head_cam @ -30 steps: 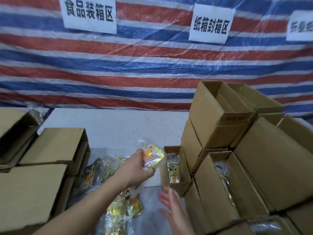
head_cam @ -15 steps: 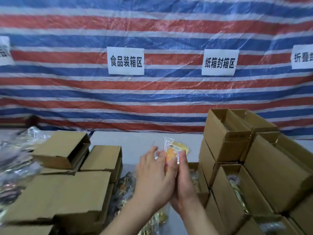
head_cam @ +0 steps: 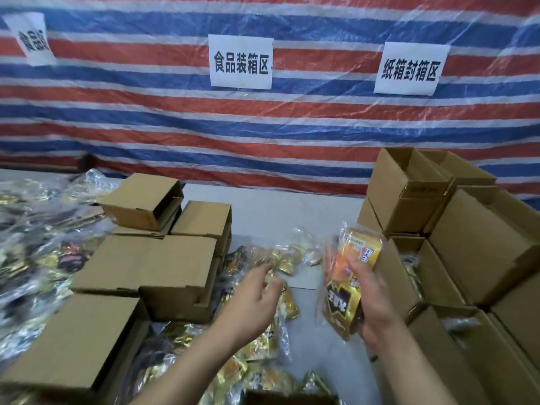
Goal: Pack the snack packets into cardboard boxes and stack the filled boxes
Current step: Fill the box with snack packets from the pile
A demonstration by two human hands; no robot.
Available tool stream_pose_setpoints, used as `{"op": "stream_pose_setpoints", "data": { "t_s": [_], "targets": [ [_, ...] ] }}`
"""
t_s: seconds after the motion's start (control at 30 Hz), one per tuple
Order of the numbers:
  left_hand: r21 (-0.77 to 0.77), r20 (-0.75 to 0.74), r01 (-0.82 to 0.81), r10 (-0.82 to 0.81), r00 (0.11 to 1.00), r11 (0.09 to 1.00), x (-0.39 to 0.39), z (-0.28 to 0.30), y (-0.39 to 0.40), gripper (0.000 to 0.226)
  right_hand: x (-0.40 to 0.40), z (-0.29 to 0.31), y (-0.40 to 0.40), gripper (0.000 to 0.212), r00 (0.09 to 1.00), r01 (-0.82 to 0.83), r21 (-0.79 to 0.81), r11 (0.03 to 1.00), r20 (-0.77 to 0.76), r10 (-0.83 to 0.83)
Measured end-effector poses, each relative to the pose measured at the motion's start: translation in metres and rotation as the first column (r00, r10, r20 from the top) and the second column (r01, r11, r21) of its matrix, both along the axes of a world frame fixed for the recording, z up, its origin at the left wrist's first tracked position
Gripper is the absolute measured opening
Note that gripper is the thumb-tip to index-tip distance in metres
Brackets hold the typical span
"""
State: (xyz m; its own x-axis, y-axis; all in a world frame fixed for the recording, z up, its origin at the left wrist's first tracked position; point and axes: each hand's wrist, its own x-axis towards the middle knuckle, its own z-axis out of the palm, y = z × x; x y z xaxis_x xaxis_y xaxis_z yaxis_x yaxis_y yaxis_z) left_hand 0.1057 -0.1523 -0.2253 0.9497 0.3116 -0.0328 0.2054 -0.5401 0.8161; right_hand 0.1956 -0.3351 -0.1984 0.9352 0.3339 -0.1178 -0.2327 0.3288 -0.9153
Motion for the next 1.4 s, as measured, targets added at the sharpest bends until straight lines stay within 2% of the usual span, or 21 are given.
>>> {"op": "stream_pose_setpoints", "data": {
  "t_s": [0.07,0.2,0.37,0.4,0.47,0.53,0.63,0.8,0.93,1.0,1.13,1.2,1.27,1.33,1.37,1.4],
  "targets": [
    [0.033,-0.094,0.007,-0.004,0.996,0.999,-0.021,-0.028,0.006,0.054,-0.009,-0.013,-0.009,0.051,1.000,-0.004,-0.061,0.998,0.015,0.005],
    [0.032,-0.282,0.055,-0.044,0.958,0.998,-0.061,-0.081,0.005,0.052,-0.036,-0.044,-0.014,0.035,0.988,-0.097,-0.189,0.977,0.098,0.117],
    [-0.010,-0.399,0.083,-0.081,0.914,0.996,-0.097,-0.131,-0.005,0.063,-0.068,-0.084,-0.015,0.074,0.948,-0.196,-0.470,0.860,0.134,0.290],
    [-0.027,-0.408,0.073,-0.078,0.909,0.997,-0.101,-0.140,-0.006,0.064,-0.072,-0.092,-0.016,0.076,0.933,-0.240,-0.510,0.826,0.115,0.342],
    [-0.063,-0.427,0.058,-0.079,0.901,0.996,-0.106,-0.154,-0.009,0.062,-0.078,-0.102,-0.016,0.067,0.889,-0.340,-0.564,0.753,0.068,0.452],
    [-0.113,-0.438,0.045,-0.091,0.894,0.993,-0.106,-0.164,-0.011,0.055,-0.082,-0.107,-0.014,0.053,0.810,-0.439,-0.635,0.635,0.026,0.585],
    [-0.194,-0.406,0.017,-0.096,0.909,0.981,-0.105,-0.171,-0.014,0.038,-0.086,-0.113,-0.011,0.049,0.681,-0.531,-0.721,0.445,-0.051,0.730],
    [-0.216,-0.372,-0.008,-0.074,0.925,0.976,-0.103,-0.173,-0.016,0.039,-0.087,-0.129,-0.007,0.016,0.484,-0.451,-0.884,0.126,-0.124,0.866],
    [-0.183,-0.346,-0.021,-0.045,0.937,0.983,-0.102,-0.176,-0.018,0.038,-0.085,-0.156,-0.001,0.015,0.361,-0.405,-0.908,-0.110,-0.269,0.893],
    [-0.175,-0.340,-0.025,-0.037,0.940,0.984,-0.102,-0.178,-0.021,0.032,-0.086,-0.174,0.005,0.029,0.353,-0.371,-0.909,-0.188,-0.325,0.877],
    [-0.148,-0.340,-0.059,0.006,0.940,0.987,-0.103,-0.181,-0.021,0.048,-0.090,-0.192,0.011,0.052,0.379,-0.515,-0.835,-0.196,-0.426,0.821],
    [-0.139,-0.338,-0.047,-0.003,0.941,0.989,-0.104,-0.182,-0.019,0.047,-0.091,-0.191,0.005,0.063,0.403,-0.577,-0.803,-0.146,-0.435,0.805],
    [-0.139,-0.336,-0.030,-0.018,0.942,0.990,-0.102,-0.181,-0.019,0.043,-0.088,-0.181,-0.003,0.068,0.466,-0.592,-0.803,-0.068,-0.409,0.785],
    [-0.143,-0.330,-0.037,-0.012,0.944,0.989,-0.101,-0.182,-0.020,0.045,-0.082,-0.169,-0.009,0.048,0.514,-0.562,-0.827,-0.013,-0.362,0.778],
    [-0.138,-0.323,-0.041,-0.006,0.946,0.990,-0.102,-0.183,-0.021,0.046,-0.080,-0.165,-0.010,0.031,0.524,-0.550,-0.835,-0.003,-0.348,0.777],
    [-0.121,-0.315,-0.040,0.000,0.949,0.992,-0.102,-0.184,-0.022,0.047,-0.078,-0.161,-0.007,0.024,0.515,-0.546,-0.838,-0.009,-0.345,0.785]
  ]
}}
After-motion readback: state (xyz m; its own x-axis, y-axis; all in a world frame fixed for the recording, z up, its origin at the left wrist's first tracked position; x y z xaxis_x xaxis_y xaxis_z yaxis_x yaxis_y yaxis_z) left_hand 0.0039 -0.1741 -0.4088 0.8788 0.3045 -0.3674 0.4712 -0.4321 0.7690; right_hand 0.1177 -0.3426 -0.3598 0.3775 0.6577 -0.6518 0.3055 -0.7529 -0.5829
